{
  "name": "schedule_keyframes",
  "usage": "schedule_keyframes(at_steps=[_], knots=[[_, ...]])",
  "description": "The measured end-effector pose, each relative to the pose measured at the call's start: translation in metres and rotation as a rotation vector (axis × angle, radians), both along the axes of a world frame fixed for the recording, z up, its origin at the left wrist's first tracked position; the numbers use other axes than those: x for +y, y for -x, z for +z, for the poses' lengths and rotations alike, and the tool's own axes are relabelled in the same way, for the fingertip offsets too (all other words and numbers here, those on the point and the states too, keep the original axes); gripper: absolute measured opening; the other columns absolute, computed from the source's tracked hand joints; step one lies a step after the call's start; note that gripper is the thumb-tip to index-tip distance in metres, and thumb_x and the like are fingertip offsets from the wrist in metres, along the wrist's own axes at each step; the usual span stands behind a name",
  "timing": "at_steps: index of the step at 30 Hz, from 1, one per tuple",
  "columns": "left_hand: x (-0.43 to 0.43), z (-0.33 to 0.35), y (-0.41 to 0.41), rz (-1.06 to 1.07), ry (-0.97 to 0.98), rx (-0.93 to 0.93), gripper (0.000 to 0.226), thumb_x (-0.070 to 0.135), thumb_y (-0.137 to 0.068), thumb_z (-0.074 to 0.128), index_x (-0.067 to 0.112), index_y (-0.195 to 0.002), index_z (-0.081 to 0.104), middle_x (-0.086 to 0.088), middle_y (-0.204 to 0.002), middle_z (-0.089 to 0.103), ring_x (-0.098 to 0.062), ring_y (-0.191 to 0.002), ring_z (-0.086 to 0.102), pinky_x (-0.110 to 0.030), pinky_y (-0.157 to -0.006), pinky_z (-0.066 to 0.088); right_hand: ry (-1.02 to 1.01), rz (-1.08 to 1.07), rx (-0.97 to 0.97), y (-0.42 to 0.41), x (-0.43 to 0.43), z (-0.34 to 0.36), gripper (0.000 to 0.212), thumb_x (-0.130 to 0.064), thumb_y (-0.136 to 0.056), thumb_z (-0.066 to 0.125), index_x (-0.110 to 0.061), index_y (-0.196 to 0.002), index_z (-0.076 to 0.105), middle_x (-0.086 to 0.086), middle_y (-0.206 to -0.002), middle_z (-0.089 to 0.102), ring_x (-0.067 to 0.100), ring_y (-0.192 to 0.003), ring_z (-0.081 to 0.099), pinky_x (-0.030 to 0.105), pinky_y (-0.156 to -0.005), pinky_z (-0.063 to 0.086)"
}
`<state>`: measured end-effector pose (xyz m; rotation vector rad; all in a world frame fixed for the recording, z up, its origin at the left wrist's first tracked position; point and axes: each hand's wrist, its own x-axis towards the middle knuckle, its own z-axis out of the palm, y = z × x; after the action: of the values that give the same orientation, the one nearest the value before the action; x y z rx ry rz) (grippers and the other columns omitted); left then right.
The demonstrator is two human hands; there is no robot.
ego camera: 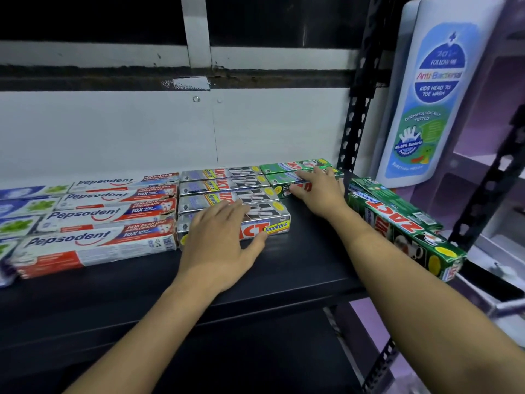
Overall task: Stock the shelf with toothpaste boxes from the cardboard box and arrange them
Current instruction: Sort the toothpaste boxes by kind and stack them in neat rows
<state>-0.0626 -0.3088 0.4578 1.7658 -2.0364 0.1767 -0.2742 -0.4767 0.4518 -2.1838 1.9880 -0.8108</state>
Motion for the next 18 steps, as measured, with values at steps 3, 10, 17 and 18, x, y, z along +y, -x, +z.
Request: schedule_keyframes(at_steps=[3, 10, 17, 18], knots=[[0.0007, 0.0004, -0.0002, 0.000, -0.003, -0.002, 0.065, 0.065, -0.093, 0.039, 0.030, -0.148, 0.038, 0.011, -0.156, 0.035, -0.013, -0.145, 0.026, -0.035, -0.119, 0.015, 0.010, -0.027, 0.010, -0.0027, 0.0035, -0.0013, 0.053, -0.060, -0.090, 0.054, -0.040, -0.139, 0.050, 0.003, -0.158, 0.031, 0.028, -0.148, 0.013, 0.061, -0.115, 0.015], [0.0014, 0.0010, -0.0002, -0.002, -0.006, -0.009, 0.065, 0.065, -0.094, 0.038, 0.031, -0.148, 0.037, 0.012, -0.157, 0.034, -0.012, -0.145, 0.025, -0.035, -0.119, 0.014, 0.047, -0.031, -0.053, -0.0061, 0.0080, -0.0010, 0.051, -0.049, -0.093, 0.057, -0.029, -0.140, 0.052, 0.012, -0.154, 0.035, 0.036, -0.147, 0.013, 0.054, -0.117, 0.019], [0.0017, 0.0004, 0.0004, -0.004, -0.012, 0.003, 0.065, 0.065, -0.093, 0.038, 0.030, -0.148, 0.038, 0.012, -0.156, 0.034, -0.012, -0.145, 0.025, -0.035, -0.120, 0.013, 0.049, 0.006, -0.093, -0.0048, 0.0079, -0.0010, 0.051, -0.044, -0.093, 0.059, -0.024, -0.139, 0.053, 0.018, -0.151, 0.037, 0.040, -0.145, 0.015, 0.044, -0.117, 0.018], [0.0017, 0.0004, 0.0004, -0.004, -0.013, 0.003, 0.065, 0.065, -0.093, 0.039, 0.030, -0.148, 0.039, 0.012, -0.156, 0.034, -0.012, -0.145, 0.025, -0.035, -0.120, 0.013, 0.047, 0.008, -0.100, -0.0045, 0.0082, -0.0008, 0.051, -0.044, -0.093, 0.059, -0.024, -0.140, 0.053, 0.018, -0.152, 0.036, 0.040, -0.145, 0.015, 0.043, -0.116, 0.018]])
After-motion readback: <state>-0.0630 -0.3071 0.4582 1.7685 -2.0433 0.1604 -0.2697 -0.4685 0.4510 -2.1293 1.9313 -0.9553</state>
